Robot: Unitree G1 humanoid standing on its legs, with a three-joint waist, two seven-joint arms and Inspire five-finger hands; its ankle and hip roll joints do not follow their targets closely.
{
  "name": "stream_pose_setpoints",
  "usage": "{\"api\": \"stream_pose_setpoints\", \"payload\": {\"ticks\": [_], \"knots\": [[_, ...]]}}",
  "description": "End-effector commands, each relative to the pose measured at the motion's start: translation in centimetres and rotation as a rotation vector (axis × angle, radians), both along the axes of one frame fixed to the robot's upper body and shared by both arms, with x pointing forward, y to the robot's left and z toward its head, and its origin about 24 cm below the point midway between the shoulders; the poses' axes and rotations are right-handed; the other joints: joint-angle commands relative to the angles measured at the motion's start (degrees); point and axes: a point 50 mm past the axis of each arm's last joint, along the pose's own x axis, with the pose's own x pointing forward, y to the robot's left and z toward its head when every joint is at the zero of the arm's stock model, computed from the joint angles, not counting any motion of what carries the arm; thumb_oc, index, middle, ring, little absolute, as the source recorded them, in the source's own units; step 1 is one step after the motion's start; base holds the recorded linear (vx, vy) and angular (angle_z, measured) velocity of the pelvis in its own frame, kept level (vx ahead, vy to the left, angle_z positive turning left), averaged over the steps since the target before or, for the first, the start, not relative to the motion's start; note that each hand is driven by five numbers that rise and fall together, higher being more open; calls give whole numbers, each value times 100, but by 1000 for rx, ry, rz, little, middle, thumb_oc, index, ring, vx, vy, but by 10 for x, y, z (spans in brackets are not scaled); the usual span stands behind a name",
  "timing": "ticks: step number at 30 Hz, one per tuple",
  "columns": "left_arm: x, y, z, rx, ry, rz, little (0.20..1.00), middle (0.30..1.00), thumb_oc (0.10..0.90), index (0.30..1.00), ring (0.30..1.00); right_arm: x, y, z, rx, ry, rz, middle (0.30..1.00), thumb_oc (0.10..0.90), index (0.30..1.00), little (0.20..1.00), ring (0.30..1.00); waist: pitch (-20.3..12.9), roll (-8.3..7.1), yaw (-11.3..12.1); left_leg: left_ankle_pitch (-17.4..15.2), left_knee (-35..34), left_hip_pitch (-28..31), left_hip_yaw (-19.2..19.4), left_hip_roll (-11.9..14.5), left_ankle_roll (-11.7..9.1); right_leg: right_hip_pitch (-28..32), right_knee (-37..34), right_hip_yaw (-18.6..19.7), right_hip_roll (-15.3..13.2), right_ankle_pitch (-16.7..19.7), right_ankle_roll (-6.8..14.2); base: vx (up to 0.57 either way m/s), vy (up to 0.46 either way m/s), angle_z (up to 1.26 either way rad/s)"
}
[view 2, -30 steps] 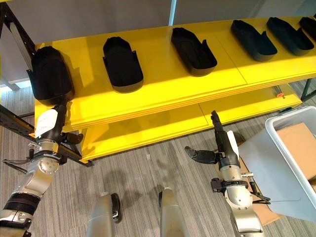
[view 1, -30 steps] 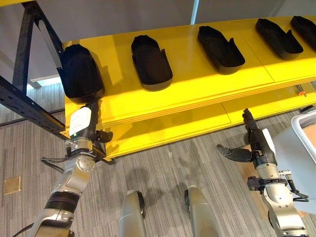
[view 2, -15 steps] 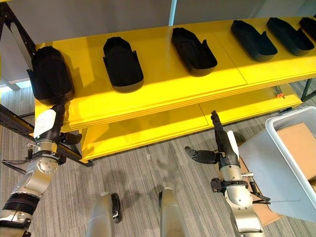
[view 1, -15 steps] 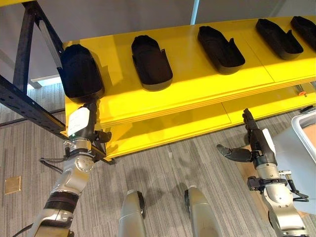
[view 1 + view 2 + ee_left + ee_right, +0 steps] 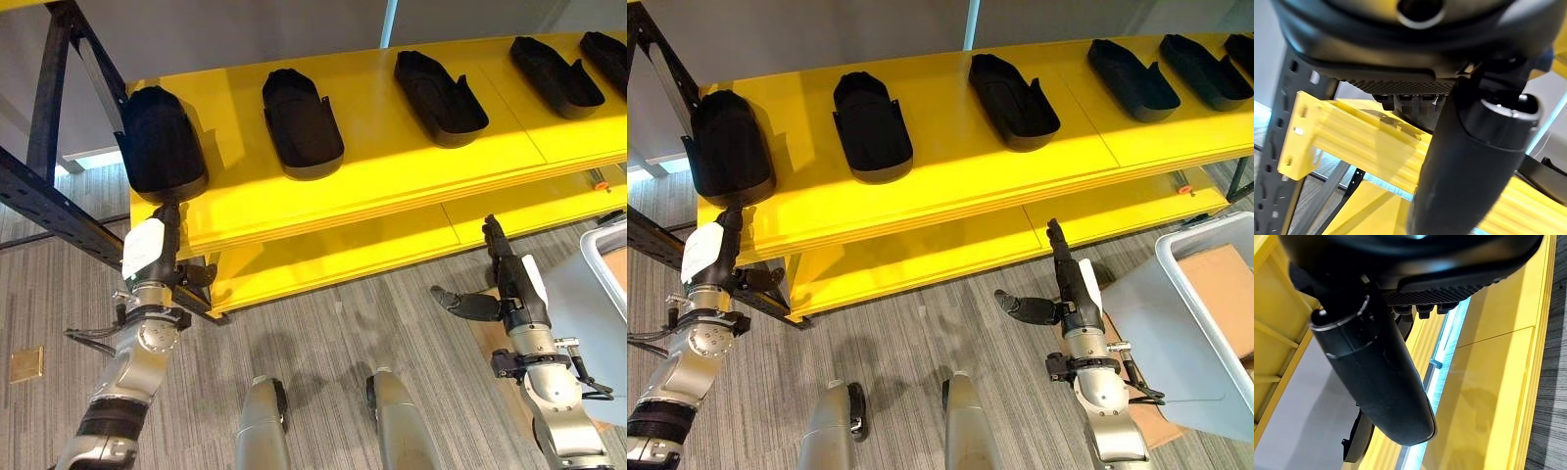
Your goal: Move parts from the plastic box to the shelf.
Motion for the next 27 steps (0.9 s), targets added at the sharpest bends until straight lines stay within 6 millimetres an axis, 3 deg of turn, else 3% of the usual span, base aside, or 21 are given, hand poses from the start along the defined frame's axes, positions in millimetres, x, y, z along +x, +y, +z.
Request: {"api": "stream_pose_setpoints", "payload": {"ticks": [1, 10, 15, 20, 25, 26, 27], "knots": [[-3, -3, 39, -25, -199, -74, 1000, 1000, 900, 1000, 1000, 2, -10, 51, -24, -262, -24, 1000, 900, 1000, 1000, 1000, -368, 90, 160, 37, -272, 148, -451, 265, -90, 530, -748, 62, -284, 358, -137, 0, 0, 0], [-33, -9, 38, -202, -256, -179, 1000, 1000, 900, 1000, 1000, 1, -13, 55, -15, -288, -30, 1000, 900, 1000, 1000, 1000, -361, 134, 261, 83, -393, 268, -457, 233, -92, 671, -814, 15, -298, 375, -157, 2, -13, 1], [-42, -14, 25, -462, -284, -235, 1000, 1000, 900, 1000, 1000, 3, -8, 55, -2, -290, 12, 1000, 900, 1000, 1000, 1000, -393, 171, 317, 319, -868, 615, -473, 240, -133, 1021, -1158, -20, -332, 511, -151, 14, -49, 7], [-48, -26, 7, -721, -263, -300, 1000, 1000, 900, 1000, 1000, 5, -4, 49, 4, -264, 40, 1000, 900, 1000, 1000, 1000, -490, 265, 336, 908, -1942, 1164, -512, 309, -210, 1466, -1774, -201, -214, 747, -146, 18, -76, 8], [-60, -39, -14, -903, -195, -339, 1000, 1000, 900, 1000, 1000, 0, -2, 37, 36, -207, 67, 1000, 900, 1000, 1000, 1000, -628, 403, 376, 1669, -3379, 1928, -552, 614, -318, 1850, -2291, -421, 28, 809, -172, 19, -107, 13], [-60, -39, -14, -903, -194, -339, 1000, 1000, 900, 1000, 1000, 0, -2, 37, 36, -207, 67, 1000, 900, 1000, 1000, 1000, -623, 404, 377, 1676, -3393, 1941, -550, 617, -319, 1861, -2301, -423, 31, 814, -173, -19, -123, 5], [-65, -44, -27, -982, -156, -327, 1000, 1000, 900, 1000, 1000, 0, 1, 31, 71, -180, 94, 1000, 900, 1000, 1000, 1000, -674, 458, 409, 2007, -3958, 2236, -542, 762, -351, 1939, -2442, -477, 151, 829, -191, -30, -127, 2]]}}
